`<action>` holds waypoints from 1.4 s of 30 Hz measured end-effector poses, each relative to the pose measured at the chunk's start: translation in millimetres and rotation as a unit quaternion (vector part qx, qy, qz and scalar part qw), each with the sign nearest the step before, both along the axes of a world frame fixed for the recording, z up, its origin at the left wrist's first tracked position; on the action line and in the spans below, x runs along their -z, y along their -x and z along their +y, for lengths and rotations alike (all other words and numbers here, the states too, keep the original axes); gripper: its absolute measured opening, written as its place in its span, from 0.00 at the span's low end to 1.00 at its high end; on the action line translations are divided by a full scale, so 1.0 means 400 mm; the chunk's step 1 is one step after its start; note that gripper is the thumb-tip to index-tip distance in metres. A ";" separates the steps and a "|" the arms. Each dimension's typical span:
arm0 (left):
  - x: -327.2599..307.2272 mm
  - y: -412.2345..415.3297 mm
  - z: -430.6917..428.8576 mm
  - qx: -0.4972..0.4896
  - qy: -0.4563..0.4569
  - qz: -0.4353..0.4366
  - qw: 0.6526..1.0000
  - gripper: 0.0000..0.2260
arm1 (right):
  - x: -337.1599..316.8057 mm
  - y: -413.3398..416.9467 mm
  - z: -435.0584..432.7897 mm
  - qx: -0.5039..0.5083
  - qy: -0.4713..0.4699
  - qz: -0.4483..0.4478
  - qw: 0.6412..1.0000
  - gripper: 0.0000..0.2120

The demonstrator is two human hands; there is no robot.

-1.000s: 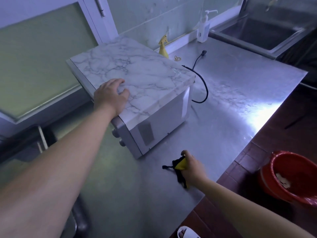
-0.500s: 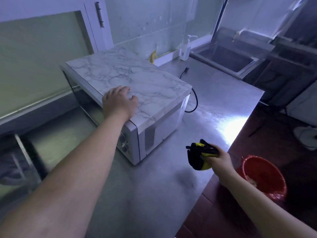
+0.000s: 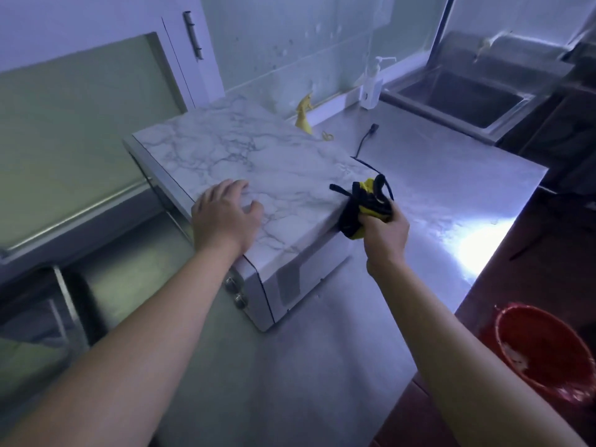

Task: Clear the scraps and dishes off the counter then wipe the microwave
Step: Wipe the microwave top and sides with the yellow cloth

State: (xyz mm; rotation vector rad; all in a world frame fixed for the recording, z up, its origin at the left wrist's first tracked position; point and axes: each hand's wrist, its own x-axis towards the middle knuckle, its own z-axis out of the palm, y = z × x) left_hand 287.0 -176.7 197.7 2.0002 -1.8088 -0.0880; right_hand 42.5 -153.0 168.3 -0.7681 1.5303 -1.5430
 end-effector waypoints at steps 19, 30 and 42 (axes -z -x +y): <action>-0.034 0.021 0.020 -0.003 -0.058 -0.005 0.998 0.22 | 0.058 -0.105 0.314 -0.365 0.019 0.066 0.928 0.24; -0.030 0.010 0.011 0.004 -0.047 -0.004 0.999 0.25 | 0.075 0.220 0.043 -0.054 -0.153 -0.146 0.976 0.18; -0.020 0.007 0.002 -0.005 -0.028 -0.008 1.000 0.26 | 0.119 -0.006 0.039 0.006 -0.089 -0.133 0.987 0.14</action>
